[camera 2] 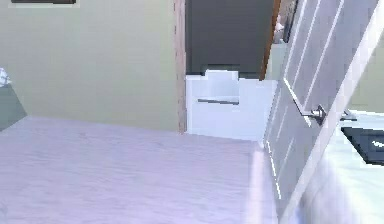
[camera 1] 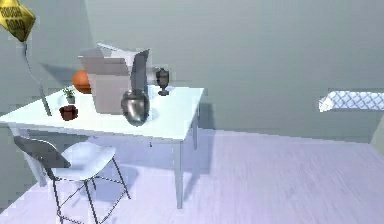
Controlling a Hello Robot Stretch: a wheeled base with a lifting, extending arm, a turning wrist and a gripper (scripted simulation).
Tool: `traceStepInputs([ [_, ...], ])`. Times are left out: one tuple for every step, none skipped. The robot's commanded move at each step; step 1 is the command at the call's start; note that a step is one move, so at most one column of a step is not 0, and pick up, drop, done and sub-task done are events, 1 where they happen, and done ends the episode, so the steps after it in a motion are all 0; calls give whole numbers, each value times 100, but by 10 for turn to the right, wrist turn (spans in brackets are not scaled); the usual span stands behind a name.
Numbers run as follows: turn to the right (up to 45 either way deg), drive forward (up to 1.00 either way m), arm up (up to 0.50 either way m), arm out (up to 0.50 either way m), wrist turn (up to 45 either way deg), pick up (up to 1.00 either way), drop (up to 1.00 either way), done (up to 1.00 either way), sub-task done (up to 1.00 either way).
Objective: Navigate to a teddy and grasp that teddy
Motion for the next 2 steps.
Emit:
traceStepInputs([
  [-270, 0, 0, 0, 0, 0, 0, 0, 0],
  [0, 15, 0, 0, 0, 0, 0, 0, 0],
])
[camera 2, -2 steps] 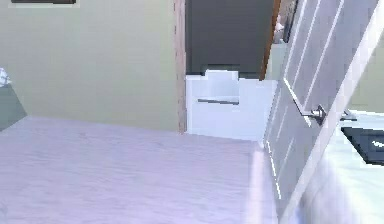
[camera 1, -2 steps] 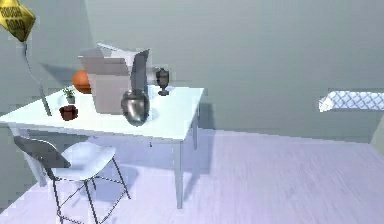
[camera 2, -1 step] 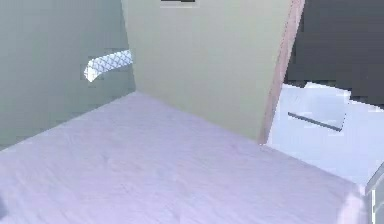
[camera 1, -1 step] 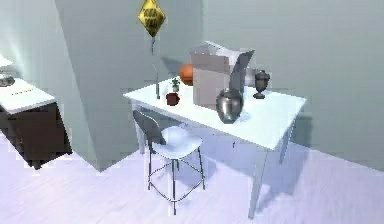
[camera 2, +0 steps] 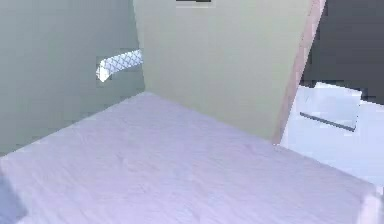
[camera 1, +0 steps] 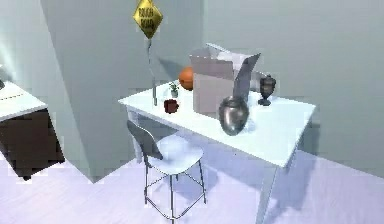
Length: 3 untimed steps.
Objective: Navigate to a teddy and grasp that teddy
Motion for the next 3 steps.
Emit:
traceStepInputs([
  [-450, 0, 0, 0, 0, 0, 0, 0, 0],
  [-210, 0, 0, 0, 0, 0, 0, 0, 0],
  [0, 100, 0, 0, 0, 0, 0, 0, 0],
])
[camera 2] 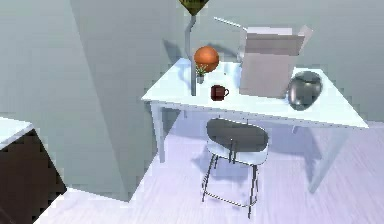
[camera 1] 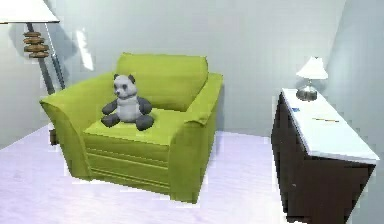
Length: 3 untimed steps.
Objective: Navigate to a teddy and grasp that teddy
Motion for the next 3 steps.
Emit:
traceStepInputs([
  [-30, 0, 0, 0, 0, 0, 0, 0, 0],
  [0, 70, 0, 0, 0, 0, 0, 0, 0],
  [-450, 0, 0, 0, 0, 0, 0, 0, 0],
])
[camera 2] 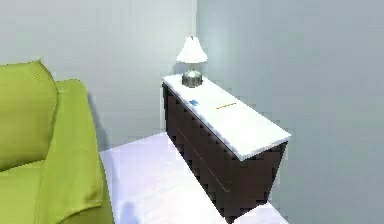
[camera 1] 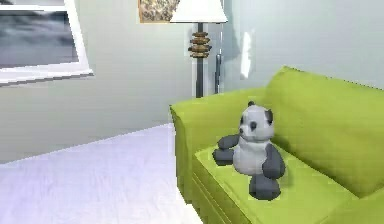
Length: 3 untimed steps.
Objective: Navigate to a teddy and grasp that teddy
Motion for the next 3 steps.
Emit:
traceStepInputs([
  [-450, 0, 0, 0, 0, 0, 0, 0, 0],
  [-210, 0, 0, 0, 0, 0, 0, 0, 0],
  [0, 0, 50, 0, 0, 0, 0, 0, 0],
])
